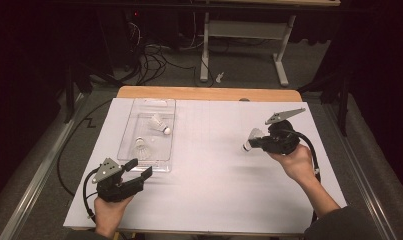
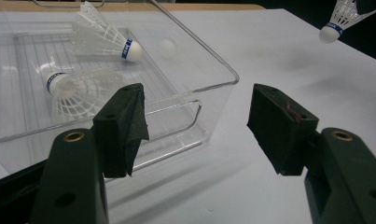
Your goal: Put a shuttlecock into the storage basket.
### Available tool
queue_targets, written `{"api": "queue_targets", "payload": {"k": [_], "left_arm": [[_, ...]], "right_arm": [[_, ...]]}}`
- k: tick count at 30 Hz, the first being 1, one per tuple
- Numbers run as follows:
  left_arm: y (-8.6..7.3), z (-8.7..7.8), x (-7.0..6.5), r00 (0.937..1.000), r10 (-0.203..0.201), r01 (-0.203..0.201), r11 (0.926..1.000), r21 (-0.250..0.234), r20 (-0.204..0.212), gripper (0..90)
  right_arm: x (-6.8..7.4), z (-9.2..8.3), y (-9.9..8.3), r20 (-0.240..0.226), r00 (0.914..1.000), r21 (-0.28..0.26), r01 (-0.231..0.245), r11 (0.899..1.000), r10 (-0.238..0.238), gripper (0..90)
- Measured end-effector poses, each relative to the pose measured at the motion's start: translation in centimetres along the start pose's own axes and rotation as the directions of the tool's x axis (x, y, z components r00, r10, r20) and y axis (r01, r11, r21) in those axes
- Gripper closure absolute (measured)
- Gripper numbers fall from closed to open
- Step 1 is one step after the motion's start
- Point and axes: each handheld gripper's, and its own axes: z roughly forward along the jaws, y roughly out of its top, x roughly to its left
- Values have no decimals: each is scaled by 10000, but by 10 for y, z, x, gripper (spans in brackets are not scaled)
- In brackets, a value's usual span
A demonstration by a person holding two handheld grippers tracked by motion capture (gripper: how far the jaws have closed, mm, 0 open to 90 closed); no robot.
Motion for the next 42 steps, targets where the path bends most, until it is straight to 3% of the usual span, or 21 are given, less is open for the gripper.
{"api": "queue_targets", "payload": {"k": [11,27,42], "left_arm": [[2,1,4,9997,-248,248,9997,-3,-53,368],[14,2,2,9997,-199,198,9997,-146,-104,367],[39,10,-9,9993,381,-380,9990,-234,44,365]], "right_arm": [[7,-3,-14,-272,9996,-425,-2,9991,-10,892],[15,1,-20,-574,9983,-998,51,9950,-109,892],[22,2,-20,-766,9967,-1400,148,9900,-258,892]]}}
